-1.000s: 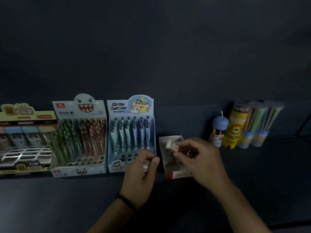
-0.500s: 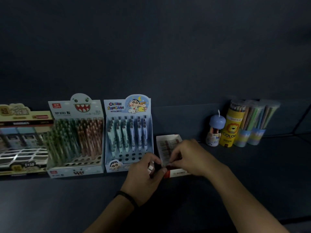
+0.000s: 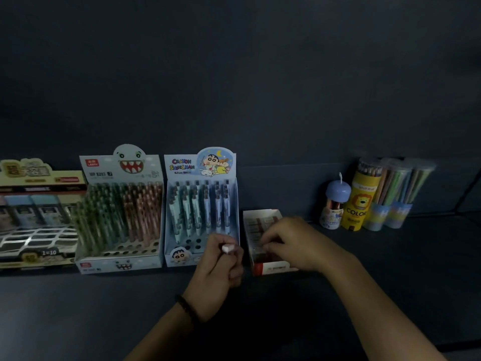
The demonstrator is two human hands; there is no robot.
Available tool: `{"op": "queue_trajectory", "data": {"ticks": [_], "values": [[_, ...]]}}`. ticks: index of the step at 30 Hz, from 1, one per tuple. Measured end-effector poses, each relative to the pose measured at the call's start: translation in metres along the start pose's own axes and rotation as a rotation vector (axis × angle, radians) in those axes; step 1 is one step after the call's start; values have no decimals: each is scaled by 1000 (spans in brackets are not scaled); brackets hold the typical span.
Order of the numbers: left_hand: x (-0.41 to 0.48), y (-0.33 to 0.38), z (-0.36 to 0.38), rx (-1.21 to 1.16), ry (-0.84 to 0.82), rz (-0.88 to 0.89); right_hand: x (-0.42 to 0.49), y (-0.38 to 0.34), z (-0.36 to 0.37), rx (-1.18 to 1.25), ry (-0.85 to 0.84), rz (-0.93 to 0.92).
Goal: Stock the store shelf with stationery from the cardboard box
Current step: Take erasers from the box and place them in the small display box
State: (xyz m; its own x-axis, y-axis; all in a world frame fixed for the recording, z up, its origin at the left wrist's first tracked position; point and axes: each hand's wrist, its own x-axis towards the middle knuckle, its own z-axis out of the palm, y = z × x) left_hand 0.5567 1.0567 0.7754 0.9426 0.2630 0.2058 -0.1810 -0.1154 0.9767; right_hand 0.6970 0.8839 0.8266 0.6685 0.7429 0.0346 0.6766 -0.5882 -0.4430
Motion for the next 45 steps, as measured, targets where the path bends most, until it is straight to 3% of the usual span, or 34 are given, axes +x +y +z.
{"op": "queue_trajectory", "data": {"ticks": [4,7,12,18,22,25,28,30,32,38,45], "values": [[2,7,0,-226,-26,40,-19,-14,4,292,386,-44],[4,11,0,-249,1,60,-33,-23,9,482,482,-68],[7,12,-2,-295,136,60,-46,-34,17,643,454,-64],[6,9,2,-380,119,48,-46,-37,22,666,382,-108],[4,7,1,-201,107,132,-45,-33,20,711,290,-133],[6,7,5,-46,115,169,-45,-28,15,691,269,-115],[8,1,4,290,108,245,-46,-15,3,647,344,-51],[11,-7,3,573,85,337,-44,-2,-6,522,391,10],[11,-11,4,700,28,391,-41,9,-10,343,370,57],[15,-15,5,735,-19,443,-23,14,-14,-16,179,96],[15,-16,4,725,-7,433,-8,20,-8,-121,56,90]]}}
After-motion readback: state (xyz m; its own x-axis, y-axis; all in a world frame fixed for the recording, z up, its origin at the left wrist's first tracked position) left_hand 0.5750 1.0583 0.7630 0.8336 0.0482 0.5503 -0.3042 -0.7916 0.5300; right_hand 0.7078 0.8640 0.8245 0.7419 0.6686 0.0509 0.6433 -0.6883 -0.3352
